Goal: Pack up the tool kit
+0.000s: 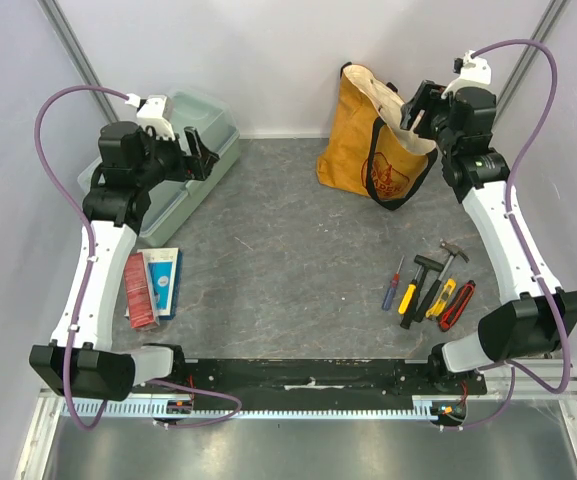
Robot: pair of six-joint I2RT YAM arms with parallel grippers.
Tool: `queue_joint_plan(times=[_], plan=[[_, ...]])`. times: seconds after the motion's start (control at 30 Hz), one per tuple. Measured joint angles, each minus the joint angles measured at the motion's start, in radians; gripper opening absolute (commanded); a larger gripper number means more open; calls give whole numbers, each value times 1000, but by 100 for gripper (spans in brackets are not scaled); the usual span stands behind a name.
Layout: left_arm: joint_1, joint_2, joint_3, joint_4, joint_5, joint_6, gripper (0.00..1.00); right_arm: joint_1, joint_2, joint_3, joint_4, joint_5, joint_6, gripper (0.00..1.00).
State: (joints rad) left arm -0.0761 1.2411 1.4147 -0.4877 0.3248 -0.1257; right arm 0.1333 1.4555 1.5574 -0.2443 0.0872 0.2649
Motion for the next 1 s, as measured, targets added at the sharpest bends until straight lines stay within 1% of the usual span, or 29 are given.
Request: queue_joint_plan(times=[0.07, 0.13, 0.2, 0.3, 0.37, 0.43, 0.53, 0.63, 0.7, 0.77, 0.87, 1.0], plan=[[0, 2, 0, 12, 0, -3, 96, 0, 16, 3, 4, -9, -1, 75], [0, 1, 0, 28, 0, -7, 99, 0, 24, 3, 5, -29, -8, 73], [0, -3, -3, 54, 12, -11, 99, 0, 27, 3, 23, -46, -14, 73], [0, -31, -43, 105, 21, -15, 99, 0, 27, 3, 90, -74, -11, 77], [0, -55, -68, 125, 6, -20, 99, 0, 27, 3, 132, -106, -5, 79], [3, -64, -71, 130, -20, -21, 99, 0, 27, 3, 152, -145, 4, 83], [18, -57, -47, 121, -63, -21, 99, 0, 27, 3, 175, -229, 15, 87], [52, -9, 33, 115, -89, -21, 98, 3, 27, 3, 193, -317, 14, 88], [87, 25, 82, 115, -81, -23, 97, 13, 27, 3, 210, -363, 10, 88], [142, 67, 132, 125, -37, -39, 95, 26, 27, 2, 224, -389, 4, 89], [253, 140, 190, 148, 63, -84, 91, 55, 27, -12, 244, -409, -9, 89], [394, 301, 292, 169, 163, -145, 86, 106, 27, -55, 259, -406, -35, 89]])
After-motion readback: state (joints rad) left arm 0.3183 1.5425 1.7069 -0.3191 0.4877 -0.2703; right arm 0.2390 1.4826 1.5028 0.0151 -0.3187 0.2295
